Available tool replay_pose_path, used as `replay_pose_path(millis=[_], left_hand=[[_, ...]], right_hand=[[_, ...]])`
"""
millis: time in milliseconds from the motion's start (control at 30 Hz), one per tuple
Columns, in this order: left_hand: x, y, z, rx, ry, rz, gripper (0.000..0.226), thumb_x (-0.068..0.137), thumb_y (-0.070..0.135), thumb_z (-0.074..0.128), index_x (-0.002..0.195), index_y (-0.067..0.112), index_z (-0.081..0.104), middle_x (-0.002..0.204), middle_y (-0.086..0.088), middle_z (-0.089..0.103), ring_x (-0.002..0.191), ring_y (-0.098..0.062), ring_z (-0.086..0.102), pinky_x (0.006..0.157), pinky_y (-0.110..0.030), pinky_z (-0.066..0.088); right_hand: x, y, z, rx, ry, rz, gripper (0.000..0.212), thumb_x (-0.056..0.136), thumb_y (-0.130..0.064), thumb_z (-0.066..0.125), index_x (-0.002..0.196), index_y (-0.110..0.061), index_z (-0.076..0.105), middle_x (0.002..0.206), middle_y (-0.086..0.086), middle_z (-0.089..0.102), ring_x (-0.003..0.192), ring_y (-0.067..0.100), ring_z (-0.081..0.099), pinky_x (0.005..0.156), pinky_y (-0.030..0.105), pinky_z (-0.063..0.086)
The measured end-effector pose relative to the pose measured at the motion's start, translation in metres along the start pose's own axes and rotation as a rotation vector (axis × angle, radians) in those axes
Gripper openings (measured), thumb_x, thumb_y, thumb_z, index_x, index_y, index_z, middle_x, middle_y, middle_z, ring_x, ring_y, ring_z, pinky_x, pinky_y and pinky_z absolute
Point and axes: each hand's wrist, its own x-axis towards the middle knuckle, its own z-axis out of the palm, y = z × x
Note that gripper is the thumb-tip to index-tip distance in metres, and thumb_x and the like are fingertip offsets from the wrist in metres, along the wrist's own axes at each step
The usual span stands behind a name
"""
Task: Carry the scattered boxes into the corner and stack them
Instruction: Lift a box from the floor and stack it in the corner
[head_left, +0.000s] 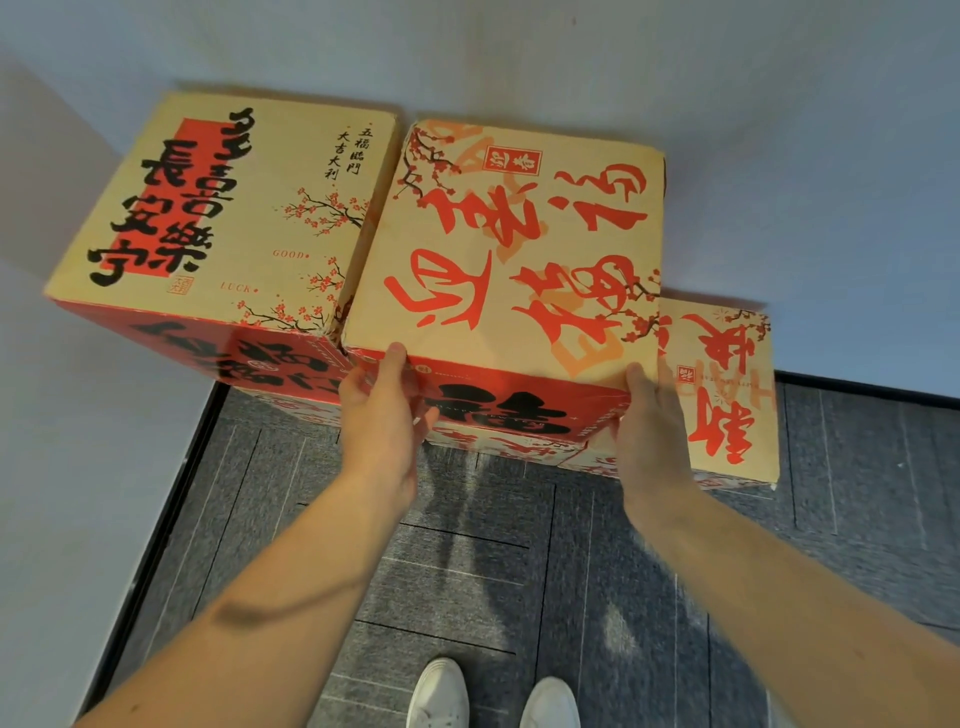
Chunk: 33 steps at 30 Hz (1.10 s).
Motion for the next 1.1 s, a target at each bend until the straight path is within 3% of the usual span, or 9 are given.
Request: replay_pose_path(millis=[267, 433, 533, 600, 667, 700, 800, 900, 1100], left_hand=[[-0.006, 0.007, -0.008, 0.076, -0.023, -0.025, 0.057, 0.101, 0.048, 0.064, 0.142, 0.011, 0.053, 0.111, -0.013, 0.077, 0.102, -0.023, 0.067, 0.084, -0.034, 0.054], [-0.039, 0.040, -0.007, 0.208, 0.045, 0.041, 0.039, 0.102, 0.055, 0.057, 0.095, 0.018, 0.063, 0.087, -0.007, 0.069, 0.078, -0.016, 0.062, 0.084, -0.036, 0.052], [-0.066, 0.095, 0.003, 0.241, 0.157, 0.151, 0.047, 0.099, 0.060, 0.059, 0.100, 0.013, 0.054, 0.086, -0.002, 0.059, 0.074, -0.016, 0.061, 0.079, -0.038, 0.054], [-0.091, 0.147, 0.016, 0.298, 0.111, 0.225, 0.044, 0.099, 0.063, 0.056, 0.096, 0.019, 0.056, 0.092, 0.003, 0.062, 0.085, -0.018, 0.064, 0.084, -0.040, 0.054], [-0.124, 0.201, 0.030, 0.373, 0.016, 0.323, 0.041, 0.099, 0.065, 0.054, 0.098, 0.025, 0.060, 0.104, 0.002, 0.067, 0.101, -0.020, 0.065, 0.101, -0.050, 0.053], [-0.146, 0.233, 0.040, 0.396, -0.044, 0.384, 0.038, 0.099, 0.065, 0.053, 0.100, 0.028, 0.062, 0.109, 0.003, 0.067, 0.107, -0.020, 0.065, 0.105, -0.053, 0.051], [-0.202, 0.300, 0.058, 0.437, -0.160, 0.473, 0.034, 0.100, 0.064, 0.052, 0.105, 0.033, 0.065, 0.117, 0.008, 0.068, 0.115, -0.016, 0.062, 0.109, -0.051, 0.049], [-0.286, 0.367, 0.069, 0.412, -0.248, 0.560, 0.036, 0.102, 0.059, 0.053, 0.113, 0.029, 0.068, 0.124, 0.007, 0.068, 0.120, -0.012, 0.062, 0.107, -0.044, 0.049], [-0.418, 0.457, 0.081, 0.335, -0.352, 0.690, 0.040, 0.103, 0.053, 0.056, 0.122, 0.020, 0.069, 0.125, 0.002, 0.071, 0.119, -0.014, 0.066, 0.101, -0.038, 0.054]], right_hand=[[0.000, 0.001, -0.002, -0.016, -0.018, -0.014, 0.059, 0.105, -0.054, 0.034, 0.161, -0.040, 0.024, 0.154, -0.006, 0.050, 0.142, 0.020, 0.047, 0.119, 0.051, 0.038], [-0.025, -0.033, -0.014, -0.066, 0.023, -0.060, 0.073, 0.092, -0.069, 0.039, 0.159, -0.041, 0.027, 0.156, -0.001, 0.049, 0.134, 0.019, 0.053, 0.107, 0.045, 0.049], [-0.054, -0.091, -0.027, -0.069, -0.002, -0.122, 0.067, 0.098, -0.063, 0.044, 0.159, -0.039, 0.031, 0.160, -0.002, 0.046, 0.133, 0.015, 0.050, 0.109, 0.041, 0.044], [-0.072, -0.143, -0.039, -0.051, -0.024, -0.149, 0.052, 0.110, -0.048, 0.041, 0.160, -0.033, 0.032, 0.151, -0.010, 0.045, 0.119, 0.000, 0.059, 0.088, 0.020, 0.056], [-0.099, -0.202, -0.053, -0.062, -0.063, -0.152, 0.047, 0.113, -0.039, 0.037, 0.159, -0.033, 0.031, 0.137, -0.016, 0.040, 0.080, -0.022, 0.058, 0.052, 0.001, 0.045], [-0.115, -0.238, -0.061, -0.069, -0.074, -0.180, 0.045, 0.114, -0.038, 0.036, 0.158, -0.033, 0.031, 0.134, -0.016, 0.038, 0.068, -0.028, 0.055, 0.047, -0.001, 0.041], [-0.148, -0.310, -0.082, -0.040, -0.050, -0.286, 0.034, 0.112, -0.042, 0.040, 0.145, -0.035, 0.044, 0.136, -0.015, 0.047, 0.100, -0.019, 0.061, 0.080, 0.008, 0.048], [-0.205, -0.392, -0.110, 0.091, -0.012, -0.318, 0.020, 0.110, -0.044, 0.044, 0.126, -0.037, 0.052, 0.139, -0.005, 0.057, 0.130, 0.013, 0.055, 0.113, 0.043, 0.046], [-0.309, -0.503, -0.172, 0.168, -0.065, -0.427, 0.039, 0.109, -0.046, 0.045, 0.137, -0.021, 0.056, 0.130, -0.004, 0.062, 0.118, 0.009, 0.060, 0.106, 0.041, 0.049]])
